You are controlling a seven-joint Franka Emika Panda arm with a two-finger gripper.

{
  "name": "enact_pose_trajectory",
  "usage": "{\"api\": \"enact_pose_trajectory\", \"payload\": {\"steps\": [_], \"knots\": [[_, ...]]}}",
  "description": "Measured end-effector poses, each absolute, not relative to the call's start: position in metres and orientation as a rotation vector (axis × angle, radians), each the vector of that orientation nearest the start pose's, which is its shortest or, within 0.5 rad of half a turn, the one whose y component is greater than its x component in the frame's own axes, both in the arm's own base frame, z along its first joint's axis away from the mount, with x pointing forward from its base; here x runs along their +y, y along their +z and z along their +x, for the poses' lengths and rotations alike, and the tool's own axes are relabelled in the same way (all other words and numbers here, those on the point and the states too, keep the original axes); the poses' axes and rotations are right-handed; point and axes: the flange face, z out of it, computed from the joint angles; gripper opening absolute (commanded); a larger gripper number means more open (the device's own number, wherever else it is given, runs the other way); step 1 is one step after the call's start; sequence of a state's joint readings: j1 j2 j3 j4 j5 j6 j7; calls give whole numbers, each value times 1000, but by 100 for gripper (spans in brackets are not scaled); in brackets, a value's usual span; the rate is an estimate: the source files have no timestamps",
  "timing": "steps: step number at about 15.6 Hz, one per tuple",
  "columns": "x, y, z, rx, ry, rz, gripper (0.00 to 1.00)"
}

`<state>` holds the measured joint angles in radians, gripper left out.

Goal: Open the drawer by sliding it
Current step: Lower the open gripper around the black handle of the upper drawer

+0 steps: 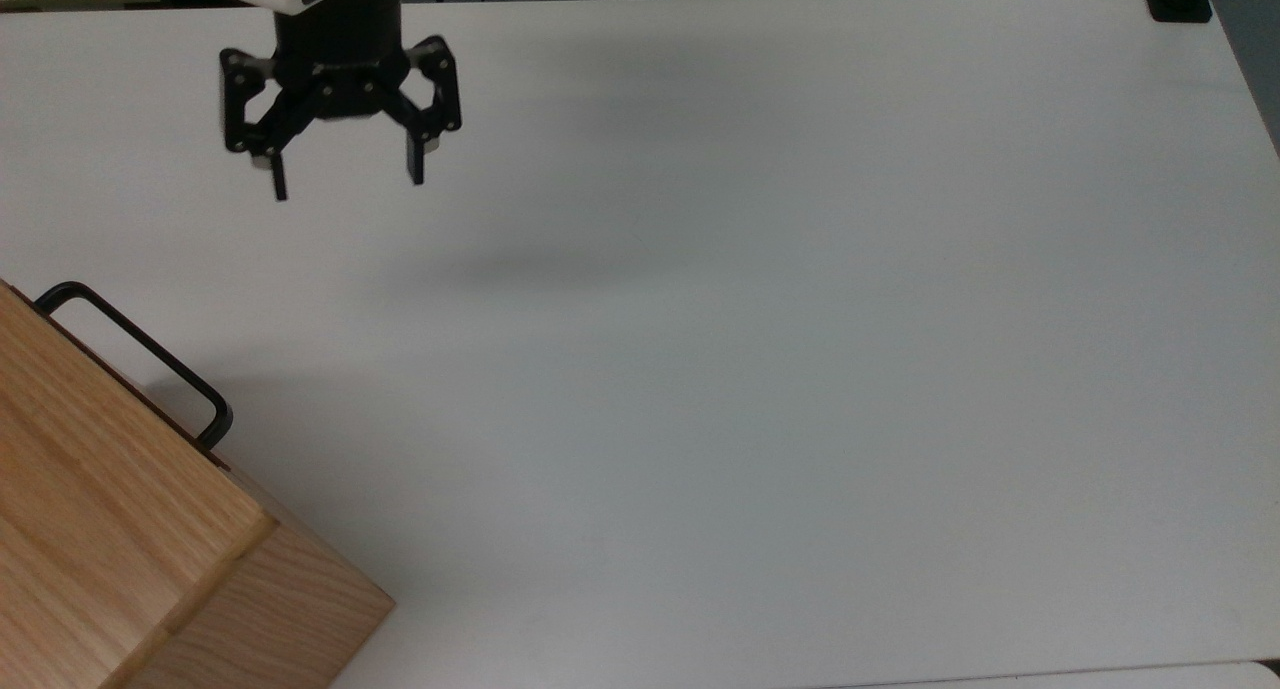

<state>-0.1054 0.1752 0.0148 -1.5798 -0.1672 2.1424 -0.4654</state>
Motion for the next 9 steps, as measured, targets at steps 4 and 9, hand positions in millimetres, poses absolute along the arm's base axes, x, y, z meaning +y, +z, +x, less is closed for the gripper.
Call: {"api": "enact_pose_trajectory", "payload": {"steps": [4, 9], "knots": [[-72, 564, 662, -895, -614, -3359, 100], [-93, 564, 672, -1180, -709, -3365, 100]]}}
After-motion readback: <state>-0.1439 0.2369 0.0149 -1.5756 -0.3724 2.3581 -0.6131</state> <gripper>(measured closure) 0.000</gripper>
